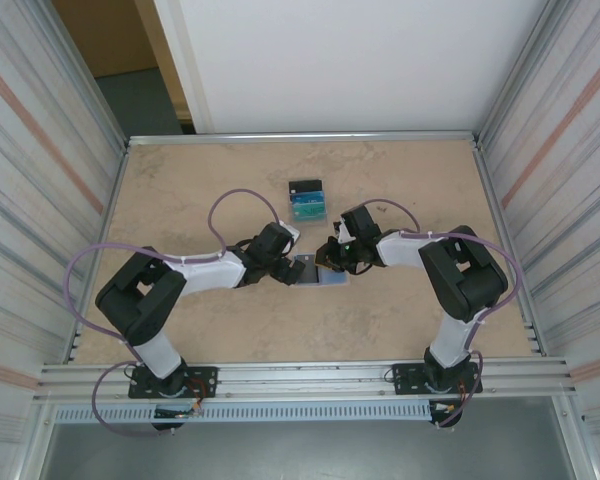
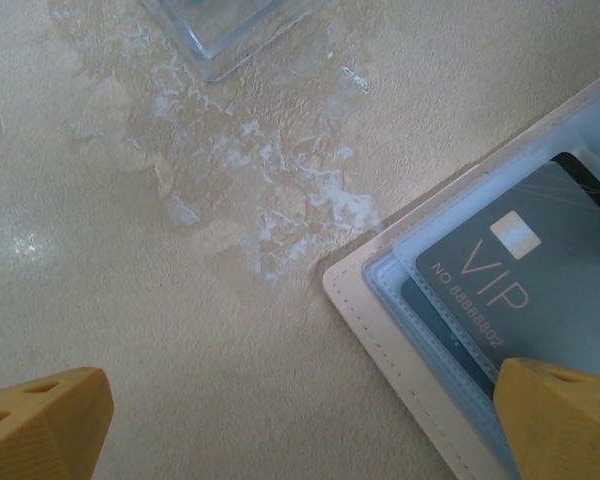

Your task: Take the credit cards out of the card holder

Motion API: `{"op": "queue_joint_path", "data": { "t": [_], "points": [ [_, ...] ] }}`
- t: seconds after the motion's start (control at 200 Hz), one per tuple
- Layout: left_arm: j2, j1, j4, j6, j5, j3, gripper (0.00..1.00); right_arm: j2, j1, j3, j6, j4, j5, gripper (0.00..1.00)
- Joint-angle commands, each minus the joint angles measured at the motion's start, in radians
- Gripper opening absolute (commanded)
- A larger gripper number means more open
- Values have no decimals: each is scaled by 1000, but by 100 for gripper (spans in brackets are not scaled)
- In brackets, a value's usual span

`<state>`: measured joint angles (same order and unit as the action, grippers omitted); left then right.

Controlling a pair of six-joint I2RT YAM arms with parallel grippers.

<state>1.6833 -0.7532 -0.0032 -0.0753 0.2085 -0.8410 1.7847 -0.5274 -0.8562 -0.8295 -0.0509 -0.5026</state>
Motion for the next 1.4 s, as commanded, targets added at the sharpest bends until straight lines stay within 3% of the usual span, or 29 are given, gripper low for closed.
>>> {"op": "queue_joint_path", "data": {
  "t": [0.0,0.832,1.213,1.393],
  "points": [
    [27,-6,-44,15,19,-19,99,27,3,22,-32,-39,-46,16],
    [28,-10,-62,17,38,-21,99,22,6,48,-55,-12,5,20],
    [33,-11,-78,19,36,-27,99,16,26,133,-158,-333,-167,13],
    [32,-14,-84,20,39,-29,99,22,38,153,-179,-398,-193,8]
  ]
}}
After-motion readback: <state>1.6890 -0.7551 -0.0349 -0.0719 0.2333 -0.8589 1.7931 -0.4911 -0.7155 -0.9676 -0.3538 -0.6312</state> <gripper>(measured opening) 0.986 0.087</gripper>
